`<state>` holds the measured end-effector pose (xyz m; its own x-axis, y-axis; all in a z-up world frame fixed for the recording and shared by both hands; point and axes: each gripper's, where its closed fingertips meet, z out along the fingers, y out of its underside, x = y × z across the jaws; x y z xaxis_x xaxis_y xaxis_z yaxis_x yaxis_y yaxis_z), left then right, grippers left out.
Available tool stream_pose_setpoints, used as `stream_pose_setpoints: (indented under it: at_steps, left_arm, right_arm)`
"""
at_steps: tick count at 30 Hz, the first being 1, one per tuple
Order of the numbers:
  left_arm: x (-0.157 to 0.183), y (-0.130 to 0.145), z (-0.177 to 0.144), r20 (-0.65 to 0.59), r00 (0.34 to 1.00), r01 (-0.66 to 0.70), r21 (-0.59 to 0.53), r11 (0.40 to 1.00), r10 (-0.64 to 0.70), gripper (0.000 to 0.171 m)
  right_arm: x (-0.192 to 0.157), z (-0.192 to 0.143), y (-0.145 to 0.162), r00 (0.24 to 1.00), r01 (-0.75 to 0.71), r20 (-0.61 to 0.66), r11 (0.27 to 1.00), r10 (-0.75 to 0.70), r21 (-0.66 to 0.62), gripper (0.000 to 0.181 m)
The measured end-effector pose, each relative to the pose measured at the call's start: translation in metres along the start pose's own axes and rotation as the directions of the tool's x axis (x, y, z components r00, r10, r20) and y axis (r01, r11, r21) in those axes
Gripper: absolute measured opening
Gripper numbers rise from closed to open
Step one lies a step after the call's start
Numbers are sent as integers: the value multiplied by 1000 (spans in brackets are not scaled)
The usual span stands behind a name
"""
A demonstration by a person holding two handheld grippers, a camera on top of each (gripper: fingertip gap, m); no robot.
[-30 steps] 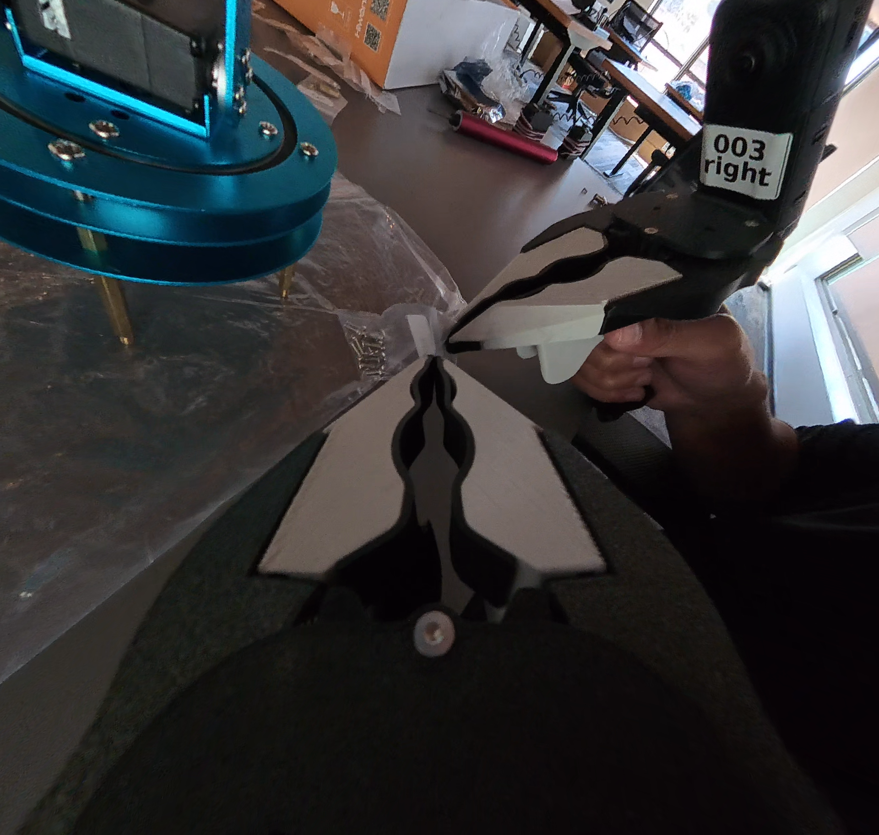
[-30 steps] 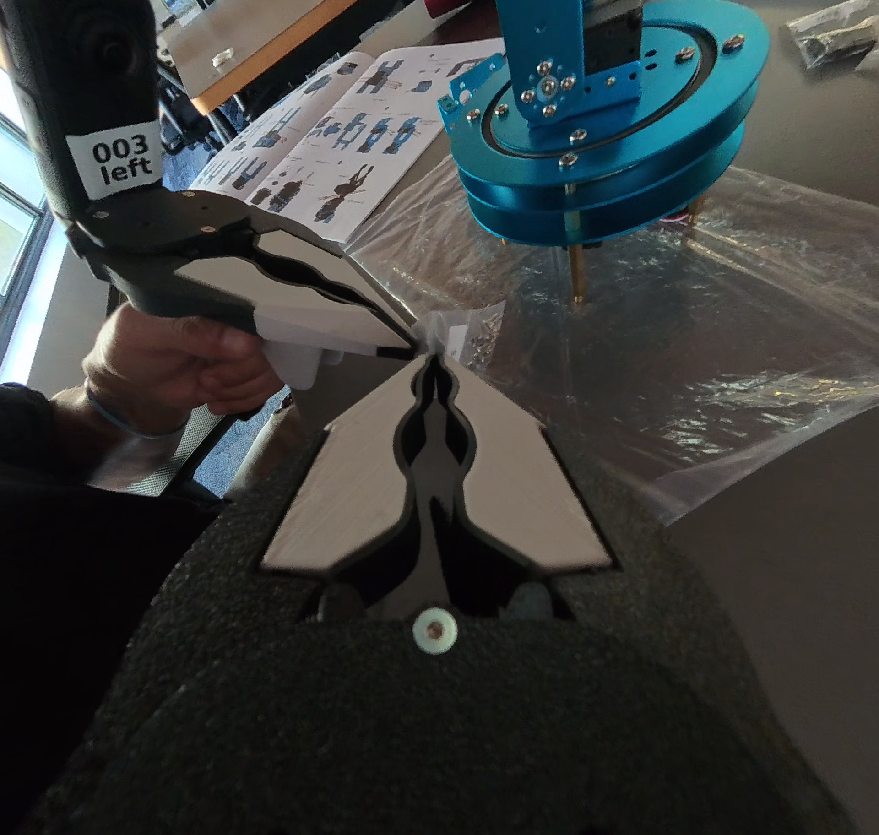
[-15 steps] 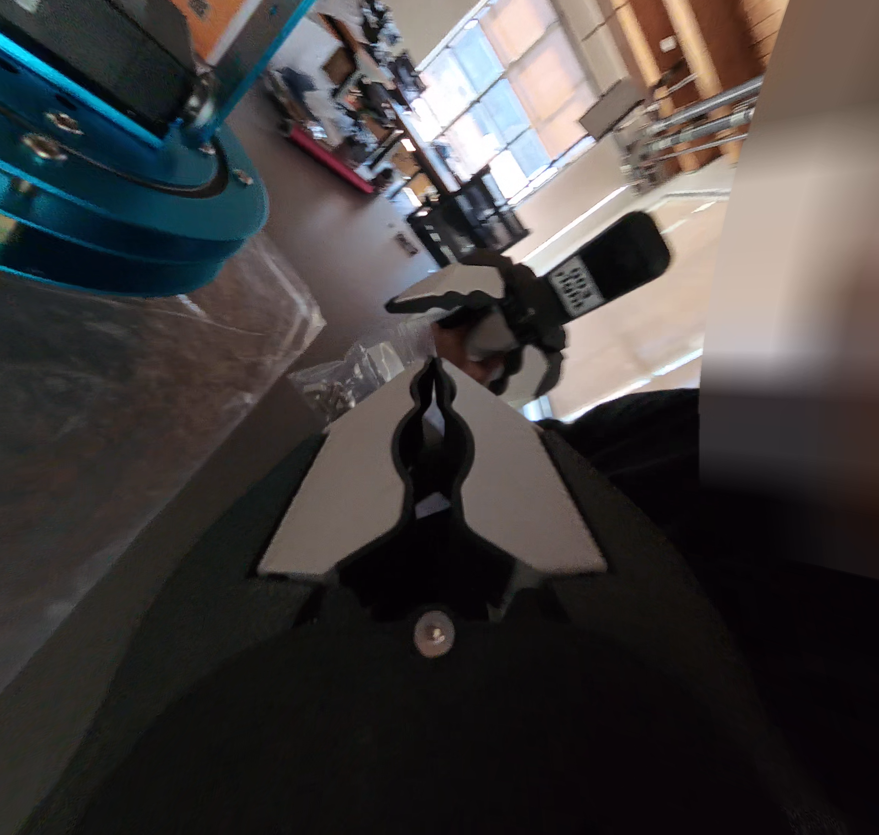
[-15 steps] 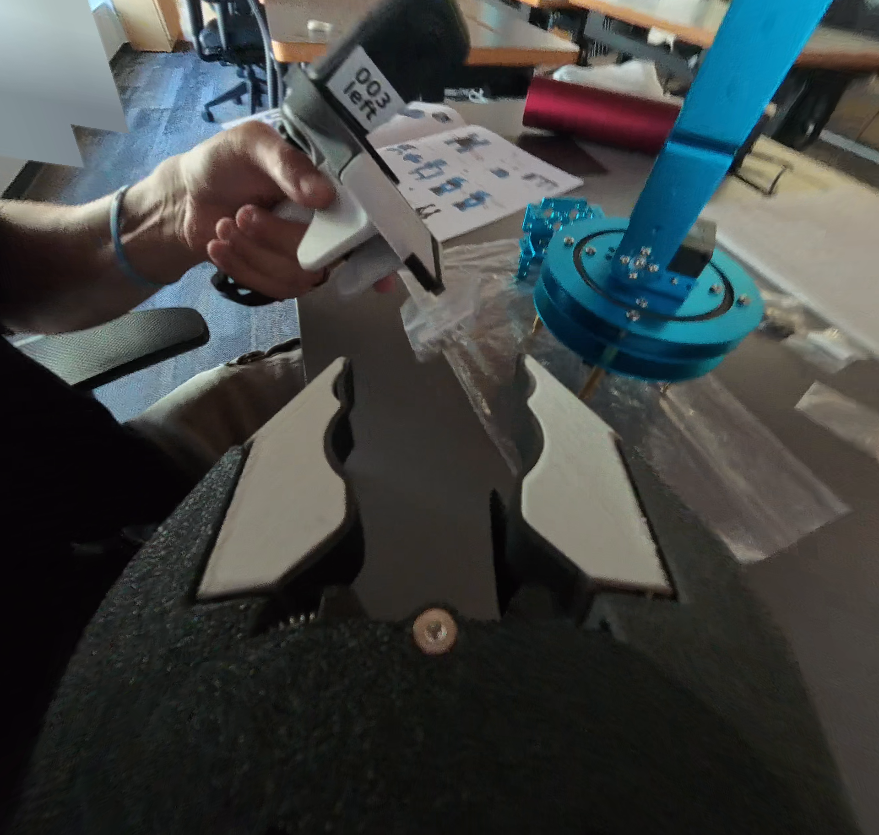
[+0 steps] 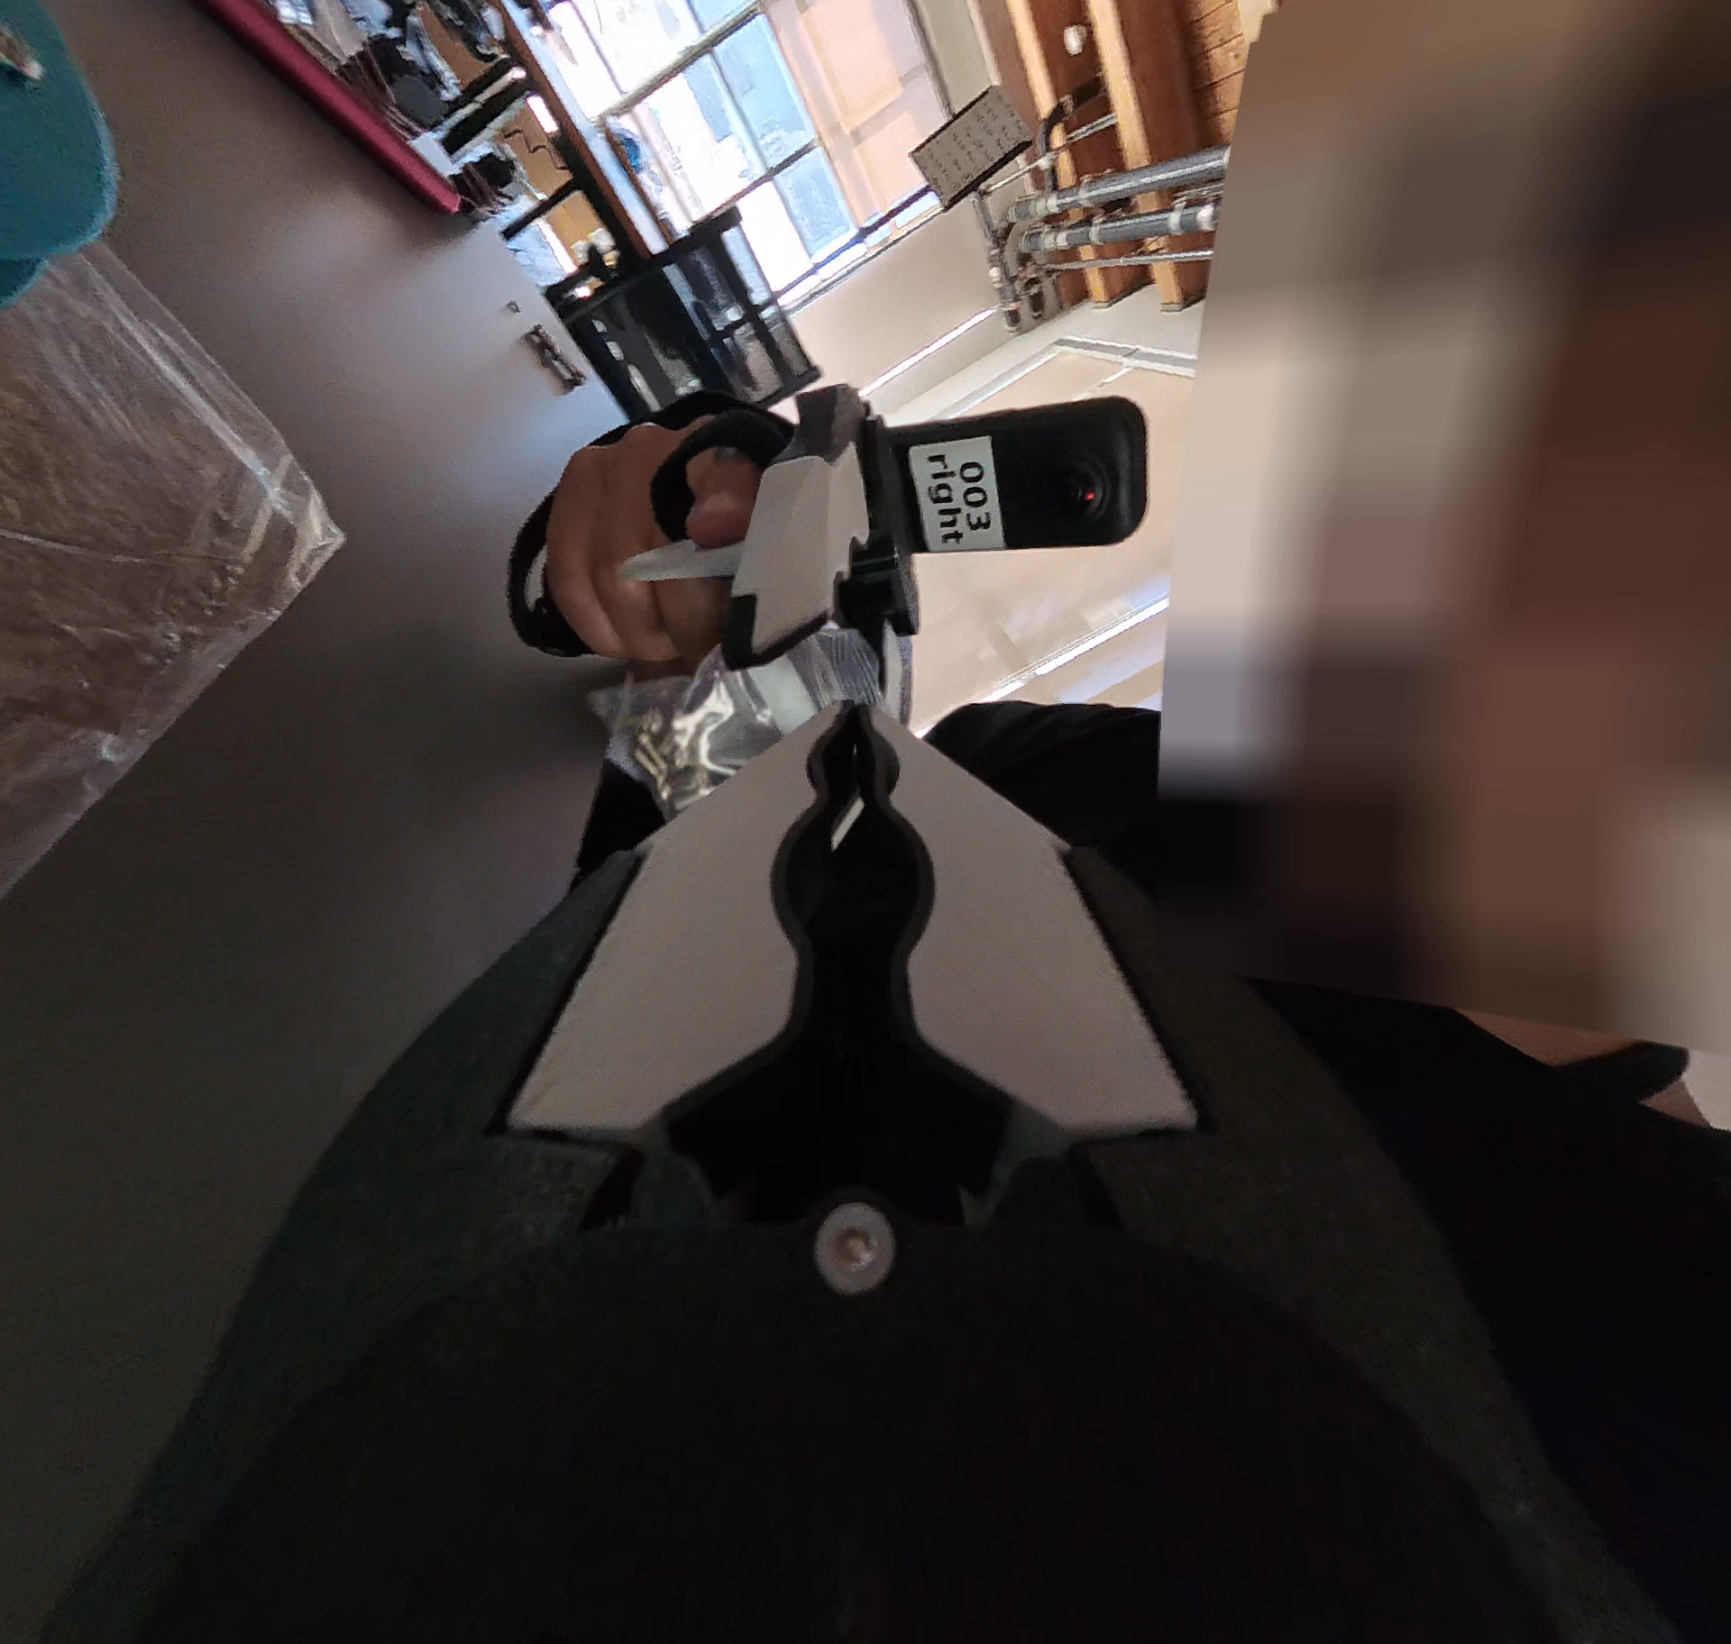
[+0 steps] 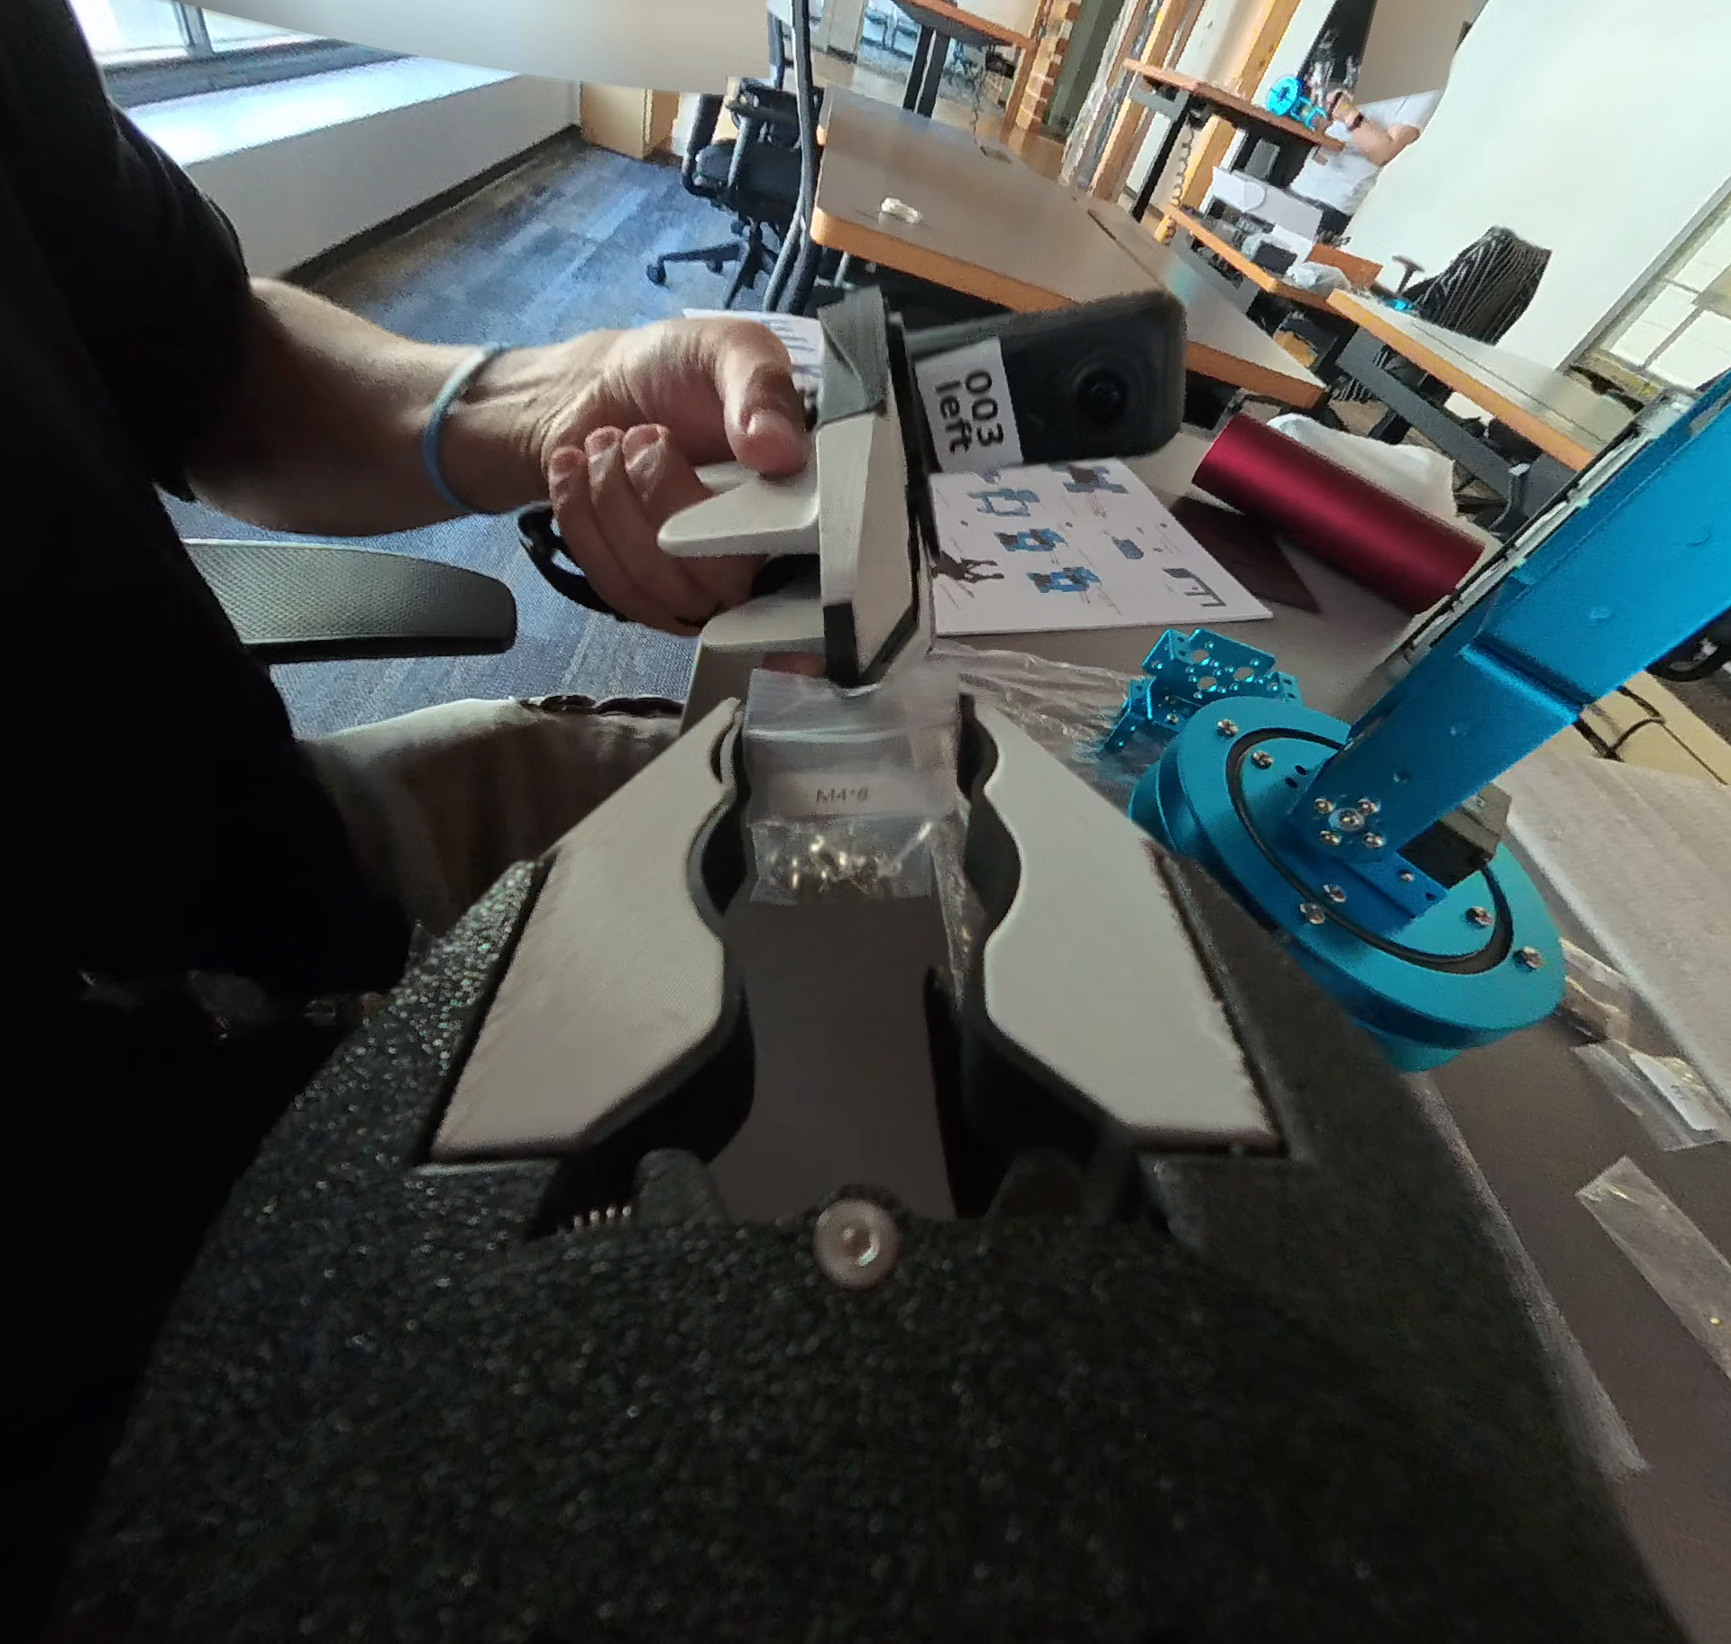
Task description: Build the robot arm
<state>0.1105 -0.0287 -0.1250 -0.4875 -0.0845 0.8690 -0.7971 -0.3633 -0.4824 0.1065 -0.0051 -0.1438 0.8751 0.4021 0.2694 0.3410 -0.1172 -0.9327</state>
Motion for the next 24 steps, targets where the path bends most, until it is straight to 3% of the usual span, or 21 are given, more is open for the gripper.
stream_pose_setpoints:
  at_steps: [1,3,10,18,24]
  left_arm:
    - [-4,1,-1,35,999,-13,-10,1000,14,0]
    - [-13,3,-3,108,993,-43,-36,998,46,0]
    - [-25,8,-6,248,959,-106,-135,985,137,0]
    - [8,27,-27,165,969,-180,-41,983,185,0]
    - [35,33,-59,146,963,-234,45,971,225,0]
  right_arm:
    - [1,-1,2,1000,11,-11,1000,-11,-8,42]
    - [5,-4,5,999,29,-35,1000,-29,-13,33]
    - [4,-1,22,997,57,-53,994,-62,-93,35]
    - [-26,12,21,991,-44,126,997,51,-63,38]
    - [-42,38,1,930,-204,300,977,211,-53,56]
